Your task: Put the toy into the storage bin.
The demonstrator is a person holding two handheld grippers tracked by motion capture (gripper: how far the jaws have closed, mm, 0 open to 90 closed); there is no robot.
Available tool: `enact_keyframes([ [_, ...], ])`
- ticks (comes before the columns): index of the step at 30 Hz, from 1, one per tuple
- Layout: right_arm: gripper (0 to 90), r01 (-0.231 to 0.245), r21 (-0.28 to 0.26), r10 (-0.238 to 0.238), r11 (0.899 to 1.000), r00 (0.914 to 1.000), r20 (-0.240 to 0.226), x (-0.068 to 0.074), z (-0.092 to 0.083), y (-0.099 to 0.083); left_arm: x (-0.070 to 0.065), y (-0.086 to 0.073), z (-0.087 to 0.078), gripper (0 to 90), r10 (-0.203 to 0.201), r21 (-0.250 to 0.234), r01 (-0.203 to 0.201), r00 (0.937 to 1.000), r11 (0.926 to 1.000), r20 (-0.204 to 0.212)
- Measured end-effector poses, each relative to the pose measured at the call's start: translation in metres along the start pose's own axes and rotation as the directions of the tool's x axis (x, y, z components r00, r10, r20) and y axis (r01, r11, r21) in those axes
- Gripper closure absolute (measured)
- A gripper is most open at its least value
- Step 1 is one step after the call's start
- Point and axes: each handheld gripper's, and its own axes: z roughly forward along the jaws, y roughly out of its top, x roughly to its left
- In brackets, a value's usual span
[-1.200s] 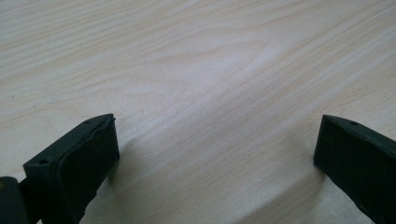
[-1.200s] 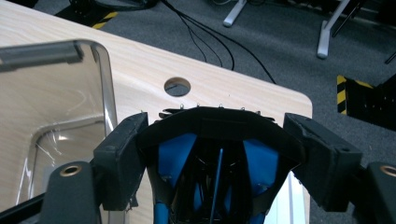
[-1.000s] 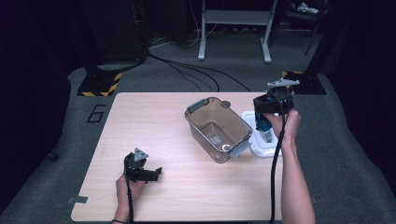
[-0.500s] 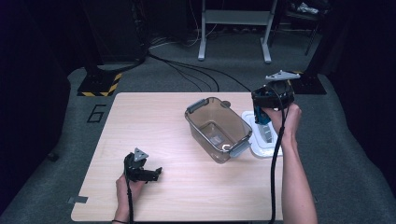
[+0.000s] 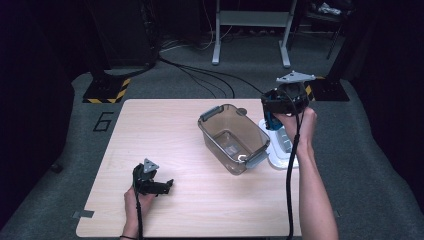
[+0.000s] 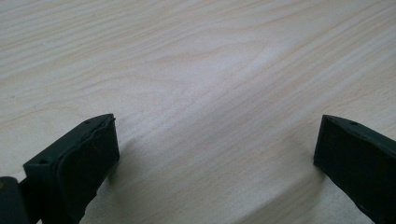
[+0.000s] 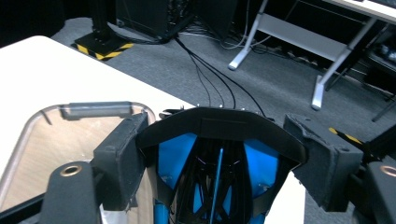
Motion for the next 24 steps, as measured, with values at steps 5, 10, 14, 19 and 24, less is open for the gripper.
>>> enact_keyframes([
  [5, 24.1, 0.018, -0.012, -0.018, 1.000, 0.9995, -0.024, 0.009, -0.001, 0.005, 0.000, 0.000, 0.000, 0.0, 0.001, 0.001, -0.001, 1.0000, 1.0000, 0.000],
  [10, 24.1, 0.020, -0.015, -0.020, 1.000, 0.9987, -0.047, 0.017, 0.001, 0.008, 0.000, 0.000, 0.000, 0.0, 0.001, 0.001, -0.001, 1.0000, 1.0000, 0.000],
  [14, 24.1, 0.018, -0.015, -0.019, 1.000, 0.9972, -0.073, 0.024, 0.005, 0.009, 0.000, 0.000, 0.000, 0.1, 0.001, 0.001, -0.001, 1.0000, 1.0000, 0.000],
  [19, 24.1, 0.020, -0.023, -0.022, 1.000, 0.9950, -0.097, 0.029, 0.008, 0.009, 0.000, 0.000, 0.000, 0.0, 0.001, 0.001, -0.001, 1.0000, 1.0000, 0.000],
  [24, 24.1, 0.018, -0.012, -0.019, 1.000, 0.9909, -0.133, 0.041, 0.017, 0.007, 0.000, 0.000, 0.000, 0.1, 0.001, 0.001, -0.001, 1.0000, 1.0000, 0.000],
])
